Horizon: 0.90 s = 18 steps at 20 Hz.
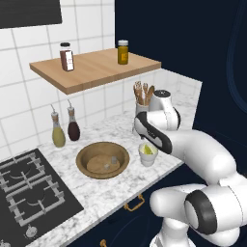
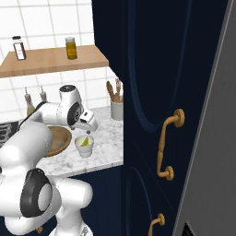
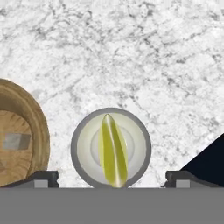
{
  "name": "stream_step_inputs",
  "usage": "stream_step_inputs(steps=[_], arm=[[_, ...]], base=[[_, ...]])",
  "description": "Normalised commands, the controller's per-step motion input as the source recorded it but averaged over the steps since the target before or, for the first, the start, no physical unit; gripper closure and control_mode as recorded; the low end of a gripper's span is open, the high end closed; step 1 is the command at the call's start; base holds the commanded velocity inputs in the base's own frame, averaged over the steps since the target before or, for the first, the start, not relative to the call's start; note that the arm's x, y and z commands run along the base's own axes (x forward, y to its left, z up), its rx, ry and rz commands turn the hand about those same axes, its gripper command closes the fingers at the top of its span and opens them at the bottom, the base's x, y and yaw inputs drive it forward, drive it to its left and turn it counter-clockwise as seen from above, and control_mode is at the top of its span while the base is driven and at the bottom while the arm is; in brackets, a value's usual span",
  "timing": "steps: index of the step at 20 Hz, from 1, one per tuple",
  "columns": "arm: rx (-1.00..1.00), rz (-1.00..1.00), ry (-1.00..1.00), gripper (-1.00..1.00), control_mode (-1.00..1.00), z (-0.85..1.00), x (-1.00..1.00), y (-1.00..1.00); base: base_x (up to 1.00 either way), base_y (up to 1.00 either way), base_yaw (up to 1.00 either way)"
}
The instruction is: Grab a lemon wedge from the fridge and one ice cube from the ice bowl, and put them in the glass of lemonade.
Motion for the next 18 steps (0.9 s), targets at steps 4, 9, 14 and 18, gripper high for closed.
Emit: stream_step_inputs(steps=[4,9,14,18], arm=[[0.0,0.05,-0.12,-1.0,-1.0,0.46,-0.29,0.34],[0.0,0.07,-0.08,-1.0,-1.0,0.36,-0.04,0.42],[0.0,0.1,-0.06,-1.0,-1.0,0.27,-0.18,0.55],[0.0,0.09,0.0,-1.0,-1.0,0.0,-0.02,0.46]], base=[[0.0,0.0,0.0],[0.0,0.0,0.0],[0.0,0.0,0.0],[0.0,0.0,0.0]])
